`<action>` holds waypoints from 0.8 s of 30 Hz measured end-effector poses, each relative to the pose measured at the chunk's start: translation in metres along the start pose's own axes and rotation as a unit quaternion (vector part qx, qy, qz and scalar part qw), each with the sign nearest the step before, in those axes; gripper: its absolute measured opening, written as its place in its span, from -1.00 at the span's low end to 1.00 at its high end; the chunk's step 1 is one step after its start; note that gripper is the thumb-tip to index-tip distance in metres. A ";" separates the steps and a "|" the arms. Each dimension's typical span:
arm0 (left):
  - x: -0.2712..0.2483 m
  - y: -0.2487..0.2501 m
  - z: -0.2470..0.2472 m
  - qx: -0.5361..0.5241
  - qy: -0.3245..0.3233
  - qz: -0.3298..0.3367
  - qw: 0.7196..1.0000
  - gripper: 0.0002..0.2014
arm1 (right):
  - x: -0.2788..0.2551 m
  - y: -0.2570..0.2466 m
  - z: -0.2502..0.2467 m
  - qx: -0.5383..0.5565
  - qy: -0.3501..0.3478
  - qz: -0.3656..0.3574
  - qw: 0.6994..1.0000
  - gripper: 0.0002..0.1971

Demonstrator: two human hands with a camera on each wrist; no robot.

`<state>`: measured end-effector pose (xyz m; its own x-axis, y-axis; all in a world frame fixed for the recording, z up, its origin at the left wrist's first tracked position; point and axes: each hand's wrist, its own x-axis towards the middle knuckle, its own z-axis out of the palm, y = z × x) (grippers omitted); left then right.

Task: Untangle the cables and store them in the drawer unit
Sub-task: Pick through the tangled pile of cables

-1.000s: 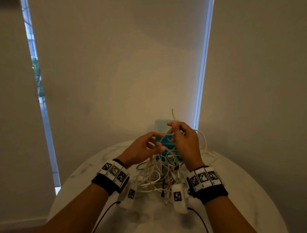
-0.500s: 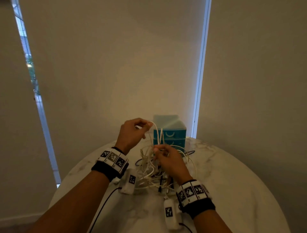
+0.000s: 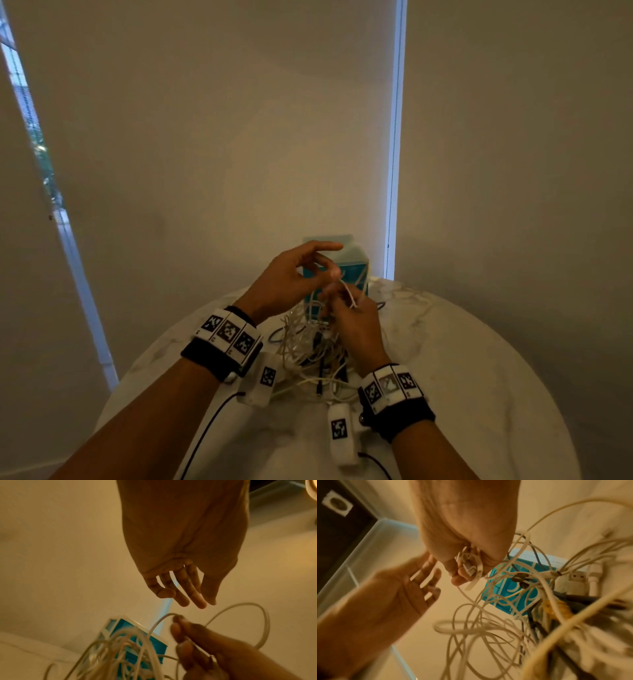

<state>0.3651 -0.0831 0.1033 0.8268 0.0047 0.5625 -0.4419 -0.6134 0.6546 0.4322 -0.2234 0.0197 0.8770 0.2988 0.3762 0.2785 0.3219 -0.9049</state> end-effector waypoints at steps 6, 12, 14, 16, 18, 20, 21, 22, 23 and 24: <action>-0.011 -0.035 -0.011 0.107 -0.044 -0.051 0.992 -0.59 | 0.009 -0.015 -0.016 0.188 0.025 0.086 0.978 -0.55; -0.024 -0.043 -0.020 0.162 -0.176 -0.096 0.966 -0.45 | 0.010 -0.020 -0.037 0.295 0.023 0.125 0.947 -0.47; -0.023 -0.038 -0.023 0.185 -0.184 -0.079 0.962 -0.54 | 0.011 -0.022 -0.040 0.324 0.019 0.118 0.939 -0.55; -0.020 -0.034 -0.027 0.225 -0.142 -0.033 0.963 -0.67 | 0.013 -0.023 -0.039 0.342 0.024 0.115 0.932 -0.64; -0.015 -0.033 -0.032 0.234 -0.068 -0.016 0.970 -0.71 | 0.015 -0.018 -0.036 0.358 0.020 0.127 0.925 -0.60; -0.008 -0.030 -0.034 0.226 -0.007 -0.038 0.973 -0.64 | 0.013 -0.015 -0.028 0.362 -0.012 0.132 0.923 -0.42; -0.004 -0.029 -0.033 0.228 0.017 -0.048 0.972 -0.59 | 0.011 -0.015 -0.023 0.346 -0.031 0.129 0.929 -0.38; 0.001 -0.026 -0.033 0.229 0.040 -0.052 0.971 -0.56 | 0.009 -0.013 -0.017 0.310 -0.051 0.120 0.942 -0.39; 0.005 -0.023 -0.033 0.222 0.065 -0.053 0.971 -0.56 | 0.005 -0.013 -0.012 0.269 -0.071 0.109 0.954 -0.42; 0.008 -0.020 -0.033 0.210 0.091 -0.056 0.972 -0.59 | 0.003 -0.011 -0.008 0.223 -0.087 0.092 0.967 -0.44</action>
<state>0.3693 -0.0448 0.1108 0.7690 0.2058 0.6053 -0.1402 -0.8695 0.4737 0.4346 -0.2329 0.0292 0.8060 0.5221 0.2790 -0.1068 0.5918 -0.7990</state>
